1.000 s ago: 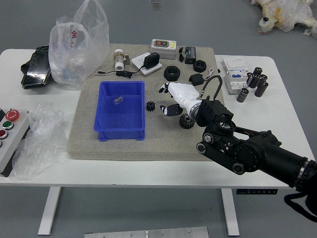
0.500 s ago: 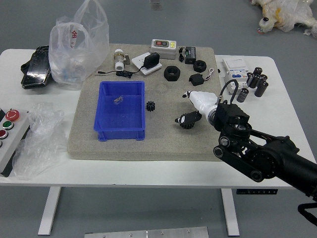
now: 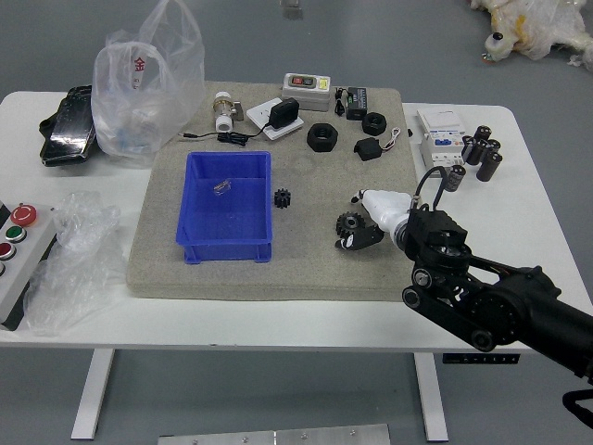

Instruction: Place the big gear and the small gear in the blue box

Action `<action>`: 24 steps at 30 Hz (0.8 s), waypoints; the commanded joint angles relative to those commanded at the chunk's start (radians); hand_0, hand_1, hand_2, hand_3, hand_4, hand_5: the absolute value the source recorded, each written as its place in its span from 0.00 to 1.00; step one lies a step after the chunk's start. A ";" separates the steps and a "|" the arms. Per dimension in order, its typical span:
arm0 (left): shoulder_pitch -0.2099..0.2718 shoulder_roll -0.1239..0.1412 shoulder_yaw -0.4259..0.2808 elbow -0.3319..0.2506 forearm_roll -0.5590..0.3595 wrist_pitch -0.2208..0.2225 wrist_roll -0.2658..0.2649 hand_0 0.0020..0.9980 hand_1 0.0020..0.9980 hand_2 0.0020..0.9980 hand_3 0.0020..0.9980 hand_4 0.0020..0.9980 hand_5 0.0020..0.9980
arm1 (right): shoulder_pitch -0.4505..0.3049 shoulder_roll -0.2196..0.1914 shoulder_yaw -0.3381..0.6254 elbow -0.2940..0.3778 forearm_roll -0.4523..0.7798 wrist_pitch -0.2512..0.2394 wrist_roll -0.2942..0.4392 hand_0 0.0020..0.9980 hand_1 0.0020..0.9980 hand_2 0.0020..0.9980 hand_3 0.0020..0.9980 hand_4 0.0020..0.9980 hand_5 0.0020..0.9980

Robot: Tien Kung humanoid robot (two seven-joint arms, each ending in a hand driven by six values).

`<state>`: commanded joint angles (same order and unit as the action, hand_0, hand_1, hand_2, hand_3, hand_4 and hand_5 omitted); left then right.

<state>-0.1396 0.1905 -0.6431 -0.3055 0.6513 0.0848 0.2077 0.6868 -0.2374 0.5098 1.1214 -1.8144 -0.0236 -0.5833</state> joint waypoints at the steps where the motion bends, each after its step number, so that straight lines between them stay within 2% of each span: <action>1: 0.000 0.000 0.001 0.000 -0.001 0.000 -0.001 0.67 0.64 0.62 0.73 0.68 0.36 | 0.000 -0.001 -0.002 -0.001 -0.001 -0.004 0.001 0.39 0.54 0.37 0.55 0.31 0.03; 5: -0.001 0.000 0.002 0.000 -0.001 0.000 -0.002 0.67 0.64 0.62 0.73 0.68 0.36 | 0.000 -0.004 -0.008 -0.001 -0.008 -0.018 0.005 0.39 0.54 0.37 0.55 0.31 0.03; 6: -0.001 0.000 0.002 0.000 -0.001 0.000 -0.003 0.67 0.64 0.62 0.73 0.68 0.36 | 0.001 -0.004 -0.008 -0.001 -0.009 -0.020 0.005 0.38 0.51 0.31 0.40 0.19 0.03; 16: -0.001 0.001 -0.004 0.000 0.004 0.000 0.000 0.67 0.64 0.62 0.73 0.68 0.36 | 0.024 -0.011 -0.007 0.013 -0.020 -0.056 0.031 0.37 0.51 0.30 0.39 0.18 0.04; 20: -0.002 0.003 -0.013 -0.001 0.013 0.000 0.005 0.67 0.64 0.62 0.73 0.68 0.36 | 0.061 -0.003 -0.015 0.030 -0.021 -0.080 0.052 0.37 0.50 0.30 0.39 0.17 0.04; 24: -0.002 0.004 -0.022 -0.002 0.023 -0.001 0.011 0.67 0.64 0.62 0.73 0.68 0.36 | 0.124 0.027 -0.049 0.047 -0.016 -0.122 0.087 0.36 0.50 0.30 0.39 0.17 0.03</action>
<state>-0.1417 0.1944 -0.6653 -0.3076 0.6746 0.0840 0.2185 0.8107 -0.2108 0.4606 1.1684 -1.8301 -0.1455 -0.4961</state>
